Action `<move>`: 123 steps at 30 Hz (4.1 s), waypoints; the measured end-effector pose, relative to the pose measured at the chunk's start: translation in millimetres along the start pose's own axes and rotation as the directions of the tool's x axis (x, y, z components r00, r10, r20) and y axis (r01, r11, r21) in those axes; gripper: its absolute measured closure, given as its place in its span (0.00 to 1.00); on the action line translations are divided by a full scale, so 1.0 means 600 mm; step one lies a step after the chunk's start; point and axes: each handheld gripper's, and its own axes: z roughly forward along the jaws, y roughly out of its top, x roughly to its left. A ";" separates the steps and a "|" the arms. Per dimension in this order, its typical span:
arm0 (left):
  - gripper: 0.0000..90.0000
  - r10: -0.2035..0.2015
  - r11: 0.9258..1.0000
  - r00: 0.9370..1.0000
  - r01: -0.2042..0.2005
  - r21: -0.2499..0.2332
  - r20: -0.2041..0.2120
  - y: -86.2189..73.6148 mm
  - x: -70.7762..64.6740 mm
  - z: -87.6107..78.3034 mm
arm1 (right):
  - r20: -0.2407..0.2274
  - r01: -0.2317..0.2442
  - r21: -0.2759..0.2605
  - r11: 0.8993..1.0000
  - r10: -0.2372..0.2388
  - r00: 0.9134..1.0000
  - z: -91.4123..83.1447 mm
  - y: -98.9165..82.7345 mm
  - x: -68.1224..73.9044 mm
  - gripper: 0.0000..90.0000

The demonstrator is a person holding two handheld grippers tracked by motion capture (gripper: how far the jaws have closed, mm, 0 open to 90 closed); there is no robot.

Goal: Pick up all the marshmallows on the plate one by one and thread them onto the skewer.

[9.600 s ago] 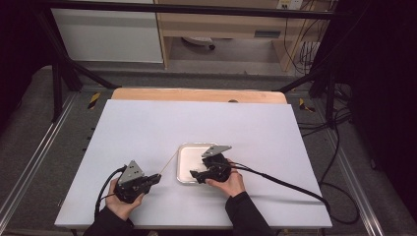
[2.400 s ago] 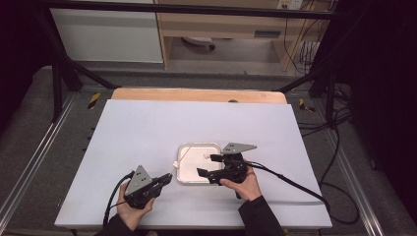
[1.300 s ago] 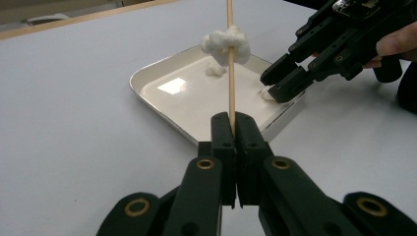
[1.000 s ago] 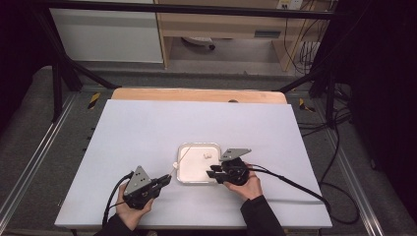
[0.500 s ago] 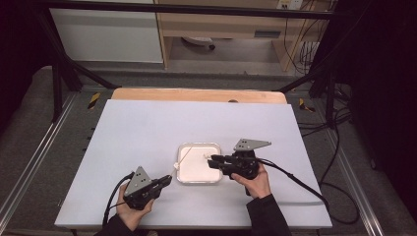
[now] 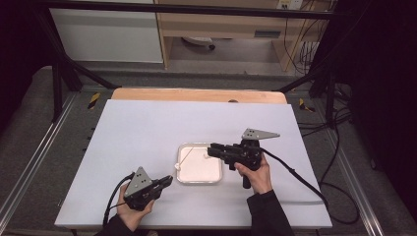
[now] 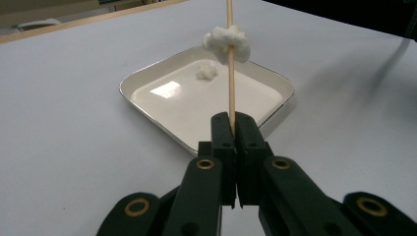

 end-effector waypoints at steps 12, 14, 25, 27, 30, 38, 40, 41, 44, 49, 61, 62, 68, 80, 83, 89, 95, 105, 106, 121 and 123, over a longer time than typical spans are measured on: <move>0.98 0.011 1.000 1.000 -0.011 -0.007 0.011 0.001 -0.003 -0.001 | -0.065 -0.066 0.003 0.998 0.066 0.996 0.038 0.007 -0.012 0.79; 0.98 0.013 1.000 1.000 -0.013 -0.007 0.013 0.001 -0.004 -0.001 | -0.069 -0.073 0.001 0.997 0.073 0.995 0.041 0.007 -0.015 0.80; 0.98 0.023 1.000 0.999 -0.023 -0.006 0.025 0.002 -0.007 0.000 | -0.088 -0.088 0.006 0.996 0.088 0.992 0.049 0.006 -0.017 0.80; 0.98 0.025 1.000 0.999 -0.025 -0.006 0.026 0.002 -0.007 0.000 | -0.096 -0.089 0.010 0.996 0.090 0.991 0.052 0.004 -0.017 0.80; 0.98 0.025 1.000 0.999 -0.025 -0.004 0.025 0.002 -0.007 0.000 | -0.105 -0.096 0.021 0.995 0.098 0.990 0.057 -0.001 -0.017 0.81; 0.98 0.025 1.000 0.999 -0.025 -0.010 0.025 0.001 -0.008 0.000 | -0.137 -0.118 0.013 0.993 0.118 0.984 0.063 -0.009 -0.013 0.84; 0.98 0.031 0.999 0.999 -0.031 -0.007 0.027 0.001 -0.009 0.000 | -0.146 -0.125 0.014 0.992 0.126 0.981 0.063 -0.010 -0.011 0.85; 0.98 0.032 0.999 0.999 -0.031 -0.006 0.028 0.001 -0.009 0.000 | -0.149 -0.122 0.010 0.993 0.122 0.981 0.063 -0.011 -0.010 0.85; 0.98 0.031 1.000 0.999 -0.031 -0.005 0.027 0.000 -0.010 0.002 | -0.149 -0.117 0.010 0.993 0.117 0.982 0.063 -0.013 -0.007 0.86; 0.98 0.029 1.000 0.999 -0.029 0.000 0.026 -0.001 -0.011 0.003 | -0.144 -0.114 0.005 0.993 0.113 0.983 0.066 -0.020 -0.003 0.86; 0.98 0.022 1.000 1.000 -0.022 -0.008 0.016 0.003 -0.013 0.006 | -0.161 -0.062 0.120 0.991 0.081 0.984 0.108 -0.056 0.017 0.86; 0.98 0.018 1.000 1.000 -0.018 -0.009 0.017 0.003 -0.011 0.004 | -0.163 -0.066 0.118 0.991 0.085 0.983 0.112 -0.059 0.018 0.86; 0.98 0.017 1.000 1.000 -0.017 -0.005 0.019 0.002 -0.012 0.007 | -0.148 -0.064 0.116 0.991 0.081 0.986 0.111 -0.059 0.018 0.84; 0.98 -0.008 1.000 1.000 0.008 -0.007 0.010 -0.001 -0.001 0.001 | 0.018 0.040 0.103 0.994 -0.042 0.999 0.080 -0.044 0.018 0.32; 0.98 -0.013 1.000 1.000 0.014 -0.001 0.011 -0.001 0.001 0.001 | 0.049 0.051 0.116 0.992 -0.057 0.997 0.070 -0.050 0.010 0.24; 0.98 -0.026 1.000 1.000 0.026 0.010 0.005 -0.002 0.004 0.000 | 0.103 0.071 0.166 0.984 -0.089 0.991 0.054 -0.063 -0.008 0.13; 0.98 -0.041 0.999 0.999 0.041 0.009 -0.001 -0.003 0.008 -0.002 | 0.159 0.083 0.224 0.971 -0.121 0.980 0.046 -0.069 -0.023 0.09; 0.98 -0.041 0.999 0.999 0.041 0.011 -0.004 -0.004 0.010 -0.002 | 0.236 0.072 0.255 0.964 -0.135 0.962 0.059 -0.062 -0.054 0.09; 0.98 -0.044 0.999 0.999 0.044 0.013 -0.005 -0.004 0.011 -0.002 | 0.244 0.067 0.254 0.965 -0.131 0.961 0.061 -0.062 -0.057 0.09; 0.98 -0.053 0.998 0.998 0.053 0.018 -0.014 -0.005 0.014 -0.003 | 0.293 0.063 0.307 0.949 -0.157 0.943 0.107 -0.040 -0.087 0.16; 0.98 -0.053 0.998 0.999 0.053 0.019 -0.014 -0.005 0.015 -0.002 | 0.295 0.067 0.311 0.948 -0.163 0.941 0.113 -0.041 -0.090 0.20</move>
